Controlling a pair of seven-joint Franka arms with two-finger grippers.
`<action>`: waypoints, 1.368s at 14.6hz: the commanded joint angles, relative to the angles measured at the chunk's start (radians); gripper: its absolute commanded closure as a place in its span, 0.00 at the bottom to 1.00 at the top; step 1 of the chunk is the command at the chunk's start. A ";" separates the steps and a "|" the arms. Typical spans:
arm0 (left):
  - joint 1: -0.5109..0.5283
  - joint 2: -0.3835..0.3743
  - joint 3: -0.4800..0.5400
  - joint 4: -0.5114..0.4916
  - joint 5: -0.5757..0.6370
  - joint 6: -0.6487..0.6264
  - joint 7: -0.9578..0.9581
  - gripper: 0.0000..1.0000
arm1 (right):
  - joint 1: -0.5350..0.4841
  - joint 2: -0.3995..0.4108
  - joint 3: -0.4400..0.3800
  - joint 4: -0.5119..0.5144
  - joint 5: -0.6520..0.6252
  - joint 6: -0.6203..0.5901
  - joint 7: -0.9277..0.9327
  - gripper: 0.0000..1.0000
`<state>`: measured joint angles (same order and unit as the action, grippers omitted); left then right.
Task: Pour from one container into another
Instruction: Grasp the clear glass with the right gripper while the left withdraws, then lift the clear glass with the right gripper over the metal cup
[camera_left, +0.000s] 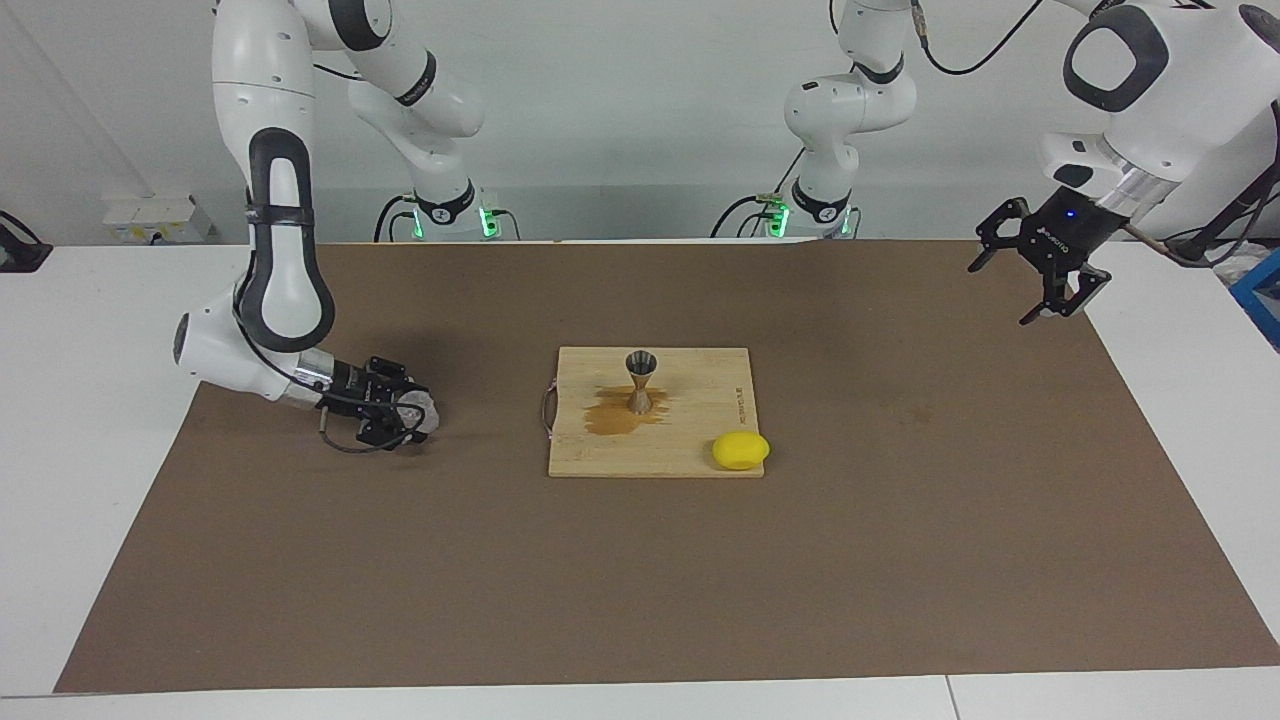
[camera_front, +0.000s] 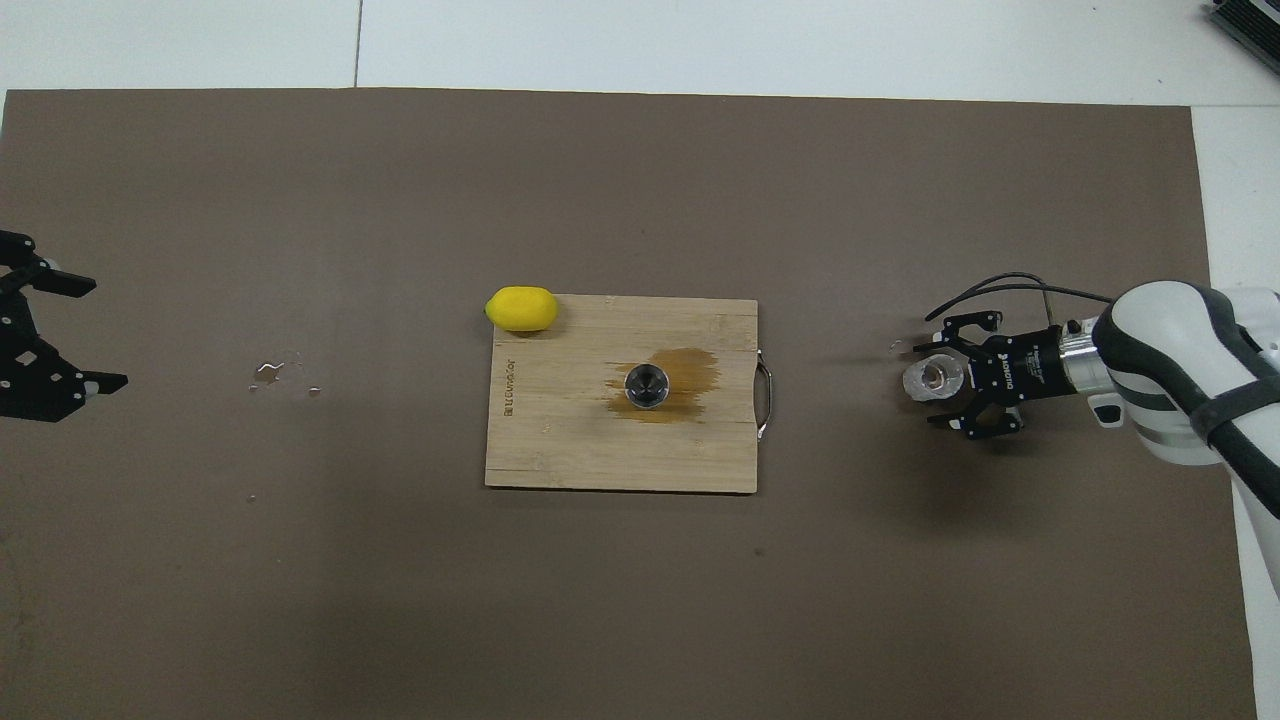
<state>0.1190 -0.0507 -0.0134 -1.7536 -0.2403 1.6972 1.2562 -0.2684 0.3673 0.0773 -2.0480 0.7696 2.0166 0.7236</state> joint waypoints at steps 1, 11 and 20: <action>-0.010 -0.001 0.010 0.023 0.042 -0.050 -0.172 0.00 | -0.006 0.002 0.004 0.005 0.037 0.005 -0.038 0.29; -0.012 -0.026 -0.004 0.009 0.053 -0.093 -0.891 0.00 | 0.118 -0.114 0.007 0.042 0.024 0.013 0.202 1.00; -0.061 -0.028 -0.031 0.057 0.271 -0.062 -1.070 0.00 | 0.394 -0.156 0.006 0.158 -0.194 0.102 0.665 1.00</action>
<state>0.1018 -0.0691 -0.0315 -1.7260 -0.0358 1.6323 0.2760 0.0894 0.2067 0.0845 -1.9411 0.6494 2.1132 1.2820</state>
